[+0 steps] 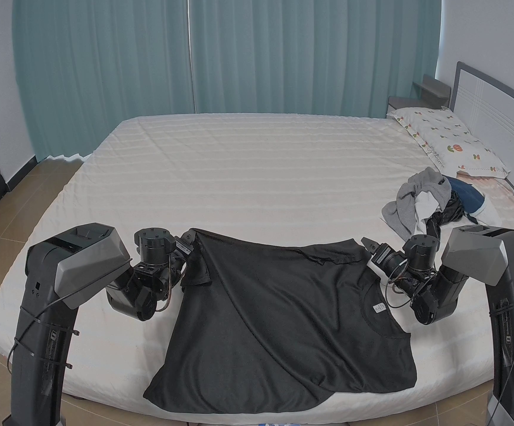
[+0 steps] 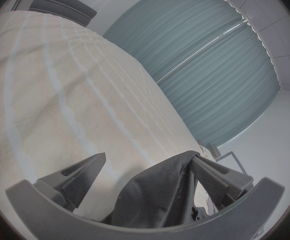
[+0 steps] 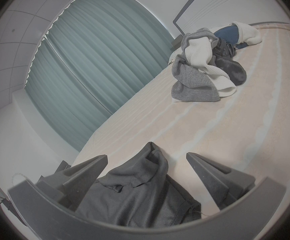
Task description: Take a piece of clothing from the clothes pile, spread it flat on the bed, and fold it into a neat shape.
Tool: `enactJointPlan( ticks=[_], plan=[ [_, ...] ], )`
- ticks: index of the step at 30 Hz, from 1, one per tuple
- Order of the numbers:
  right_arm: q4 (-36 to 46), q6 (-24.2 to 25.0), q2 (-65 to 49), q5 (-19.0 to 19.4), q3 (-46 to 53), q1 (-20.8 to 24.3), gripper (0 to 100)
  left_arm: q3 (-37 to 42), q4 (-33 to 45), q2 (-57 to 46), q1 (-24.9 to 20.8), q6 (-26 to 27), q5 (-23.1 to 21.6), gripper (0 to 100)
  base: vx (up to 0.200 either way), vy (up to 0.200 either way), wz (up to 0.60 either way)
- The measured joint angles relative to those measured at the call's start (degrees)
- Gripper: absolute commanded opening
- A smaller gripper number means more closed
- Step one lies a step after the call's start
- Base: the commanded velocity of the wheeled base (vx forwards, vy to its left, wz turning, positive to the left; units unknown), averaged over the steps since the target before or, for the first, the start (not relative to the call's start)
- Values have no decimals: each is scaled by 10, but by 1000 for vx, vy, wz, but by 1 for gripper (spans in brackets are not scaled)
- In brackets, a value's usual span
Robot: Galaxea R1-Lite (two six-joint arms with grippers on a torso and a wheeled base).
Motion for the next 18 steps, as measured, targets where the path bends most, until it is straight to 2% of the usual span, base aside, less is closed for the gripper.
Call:
enactJointPlan(
  ticks=[2, 5, 8, 12, 15, 18],
  plan=[
    [0, 0, 0, 1, 0, 0, 100, 0, 1, 1, 1, -11, -4, 100, 0, 0, 0],
    [1, 0, 1, 4, 3, -1, 100, 3, 10, -3, 5, -42, -35, 100, 0, 0, 0],
    [1, 0, 1, 5, 6, -2, 100, 9, 30, -16, 11, -86, -77, 100, 0, 0, 0],
    [1, 0, 1, 7, 8, -1, 100, 15, 66, -41, 27, -141, -157, 100, 0, 0, 0],
    [2, 0, 1, 7, 9, 0, 100, 18, 111, -63, 44, -162, -210, 100, 0, 0, 0],
    [6, 0, 1, 7, 9, 0, 100, 18, 162, -84, 59, -153, -222, 100, 0, 0, 0]
  ],
)
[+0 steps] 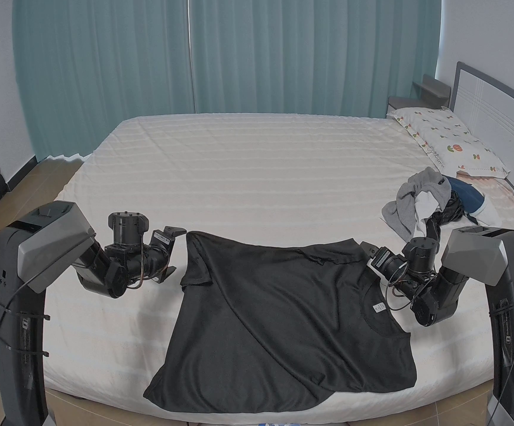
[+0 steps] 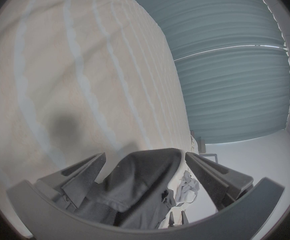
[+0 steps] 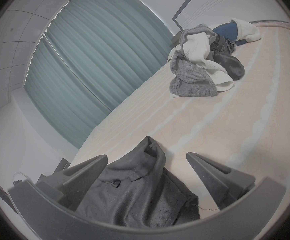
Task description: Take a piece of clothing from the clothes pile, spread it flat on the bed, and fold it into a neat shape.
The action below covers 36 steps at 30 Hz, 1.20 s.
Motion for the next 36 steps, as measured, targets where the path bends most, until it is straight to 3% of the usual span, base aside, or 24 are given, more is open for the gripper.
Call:
enactJointPlan(
  ticks=[9, 21, 36],
  plan=[
    [3, 0, 0, 0, 1, 1, 100, -25, 5, -21, 14, 60, 106, 100, 0, 0, 0],
    [2, 0, -1, -1, 8, 1, 100, 17, 9, -10, -47, 122, 121, 100, 0, 0, 0],
    [1, 1, -6, -2, 14, 2, 100, 47, 12, -5, -93, 133, 152, 100, 0, 0, 0]
  ],
)
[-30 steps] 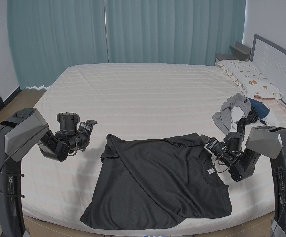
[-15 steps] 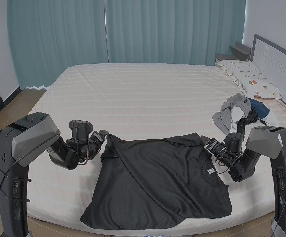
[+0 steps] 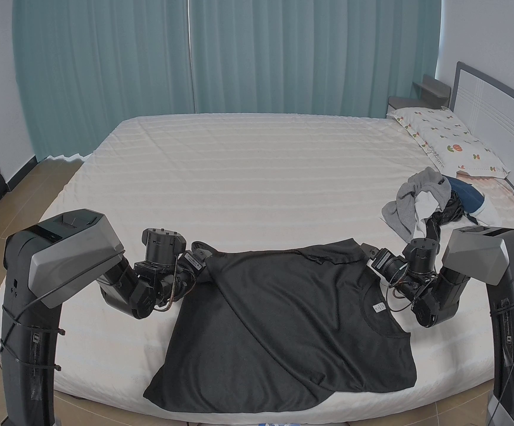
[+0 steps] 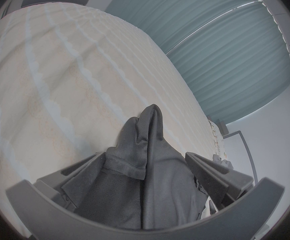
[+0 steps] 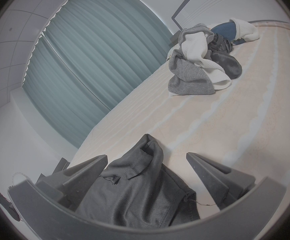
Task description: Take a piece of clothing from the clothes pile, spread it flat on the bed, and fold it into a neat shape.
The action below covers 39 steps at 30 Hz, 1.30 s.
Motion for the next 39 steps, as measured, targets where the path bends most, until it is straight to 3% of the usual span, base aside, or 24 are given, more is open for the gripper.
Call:
enactJointPlan(
  ticks=[1, 2, 7, 13, 22, 27, 39],
  plan=[
    [0, 0, 0, 0, 0, 0, 100, 0, 1, 0, 0, 2, 1, 100, 0, 0, 0],
    [0, 0, 0, 0, 0, 0, 100, 1, 2, 1, -1, 5, 1, 0, 0, 0, 0],
    [0, 0, -1, 0, 0, 0, 100, 3, 5, 7, -4, 57, 34, 0, 0, 0, 0],
    [0, 0, -1, 0, 0, 1, 100, -11, 1, 26, -2, 79, 81, 0, 0, 0, 0],
    [0, 0, -1, -1, 0, 0, 100, -53, 1, 42, 28, 65, 113, 0, 0, 0, 0],
    [0, 0, -1, -3, 0, 0, 100, -81, 4, 50, 57, 35, 113, 0, 0, 0, 0],
    [2, 0, -1, -3, -1, -1, 100, -131, 7, 82, 103, 31, 113, 0, 0, 0, 0]
  ],
)
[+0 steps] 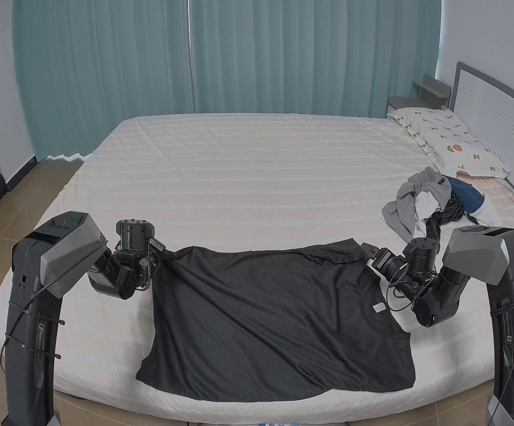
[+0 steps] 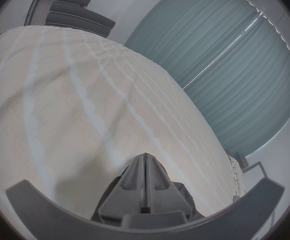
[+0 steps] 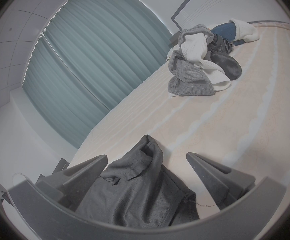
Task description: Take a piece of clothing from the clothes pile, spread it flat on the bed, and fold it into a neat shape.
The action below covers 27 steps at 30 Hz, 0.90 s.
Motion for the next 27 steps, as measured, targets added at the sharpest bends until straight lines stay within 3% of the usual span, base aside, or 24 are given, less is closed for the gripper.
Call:
enactJointPlan(
  ticks=[1, 2, 11, 18, 23, 24, 27],
  plan=[
    [0, 0, 0, 0, 0, 0, 100, -3, 0, 1, 1, -1, 0, 0, 0, 0, 0],
    [1, 0, 1, 1, 0, 0, 100, -5, -1, 2, 2, -2, 0, 100, 0, 0, 0],
    [4, 1, 14, 7, -10, 0, 100, -12, -2, 6, 1, -17, -2, 100, 0, 0, 0],
    [35, 2, 28, 12, -42, -1, 100, -11, -1, 1, 6, -80, -21, 100, 0, 0, 0],
    [65, 2, 41, 13, -75, -1, 100, -5, -1, -7, 11, -88, -30, 100, 0, 0, 0],
    [69, 2, 44, 13, -80, 0, 0, -3, -1, -8, 12, -88, -30, 100, 0, 0, 0],
    [92, 2, 49, 17, -98, 0, 0, 0, -2, -10, 11, -88, -30, 100, 0, 0, 0]
  ],
)
